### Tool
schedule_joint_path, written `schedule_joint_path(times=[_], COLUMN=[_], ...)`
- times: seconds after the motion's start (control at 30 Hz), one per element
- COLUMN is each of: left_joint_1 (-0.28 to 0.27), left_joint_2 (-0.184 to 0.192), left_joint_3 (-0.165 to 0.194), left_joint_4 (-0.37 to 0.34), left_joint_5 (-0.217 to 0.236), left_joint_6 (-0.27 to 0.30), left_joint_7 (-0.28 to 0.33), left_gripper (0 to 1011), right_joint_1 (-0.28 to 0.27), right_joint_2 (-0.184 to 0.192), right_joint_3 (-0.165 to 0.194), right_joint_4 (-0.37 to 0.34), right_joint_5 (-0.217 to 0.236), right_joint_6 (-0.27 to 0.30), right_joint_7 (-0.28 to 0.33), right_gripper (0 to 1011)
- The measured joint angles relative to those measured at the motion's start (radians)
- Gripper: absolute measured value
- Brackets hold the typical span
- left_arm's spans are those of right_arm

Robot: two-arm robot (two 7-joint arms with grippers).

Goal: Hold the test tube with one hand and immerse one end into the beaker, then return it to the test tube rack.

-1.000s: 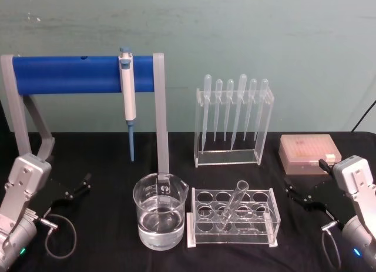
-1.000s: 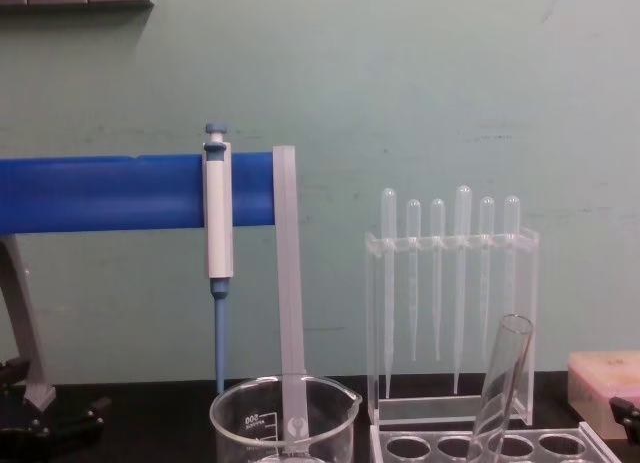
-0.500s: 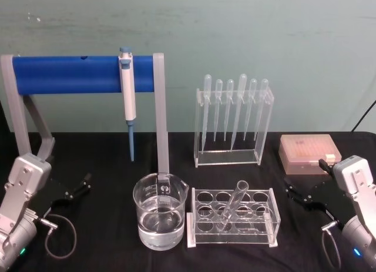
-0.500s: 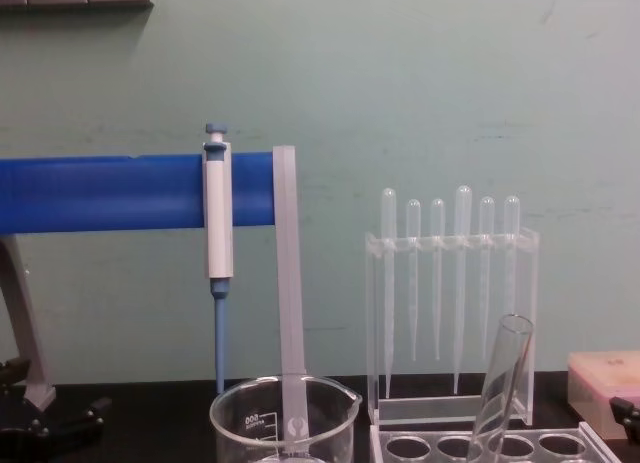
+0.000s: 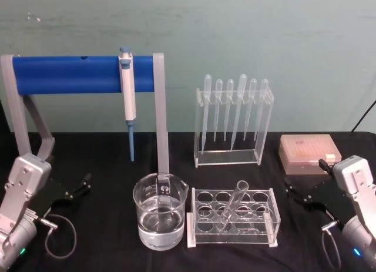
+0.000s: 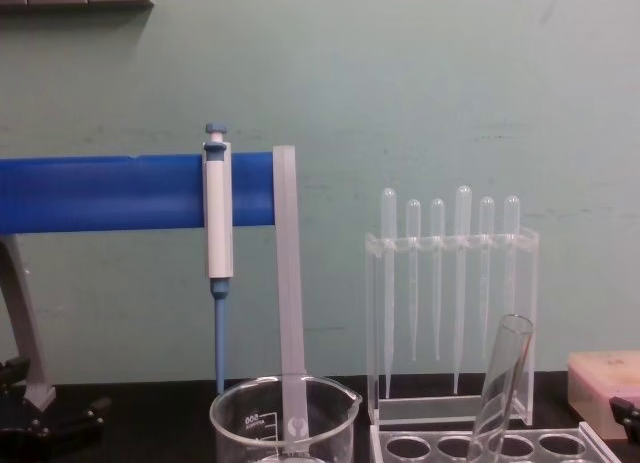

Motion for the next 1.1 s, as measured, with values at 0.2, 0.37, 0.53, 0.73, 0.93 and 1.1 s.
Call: schedule_joint_path(times=[0.2, 0.37, 0.53, 0.73, 0.93, 1.1], left_joint_1=[0.0, 0.0, 0.0, 0.0, 0.0, 0.0], left_joint_2=[0.0, 0.0, 0.0, 0.0, 0.0, 0.0], left_joint_3=[0.0, 0.0, 0.0, 0.0, 0.0, 0.0], left_joint_4=[0.0, 0.0, 0.0, 0.0, 0.0, 0.0], left_joint_5=[0.0, 0.0, 0.0, 0.0, 0.0, 0.0], left_joint_6=[0.0, 0.0, 0.0, 0.0, 0.0, 0.0], left_joint_7=[0.0, 0.0, 0.0, 0.0, 0.0, 0.0], left_gripper=[1000, 1000, 1000, 1000, 1000, 1000], right_joint_1=[0.0, 0.0, -0.007, -0.052, -0.12, -0.178], right_joint_2=[0.0, -0.002, -0.001, 0.03, 0.09, 0.143], right_joint_3=[0.0, 0.004, 0.025, 0.071, 0.124, 0.156], right_joint_4=[0.0, 0.0, -0.028, -0.11, -0.194, -0.239], right_joint_5=[0.0, -0.002, -0.01, 0.022, 0.121, 0.226], right_joint_6=[0.0, -0.002, -0.019, -0.041, -0.074, -0.122], right_joint_7=[0.0, 0.001, 0.008, 0.048, 0.163, 0.311], right_gripper=[1002, 1002, 1002, 1002, 1002, 1002])
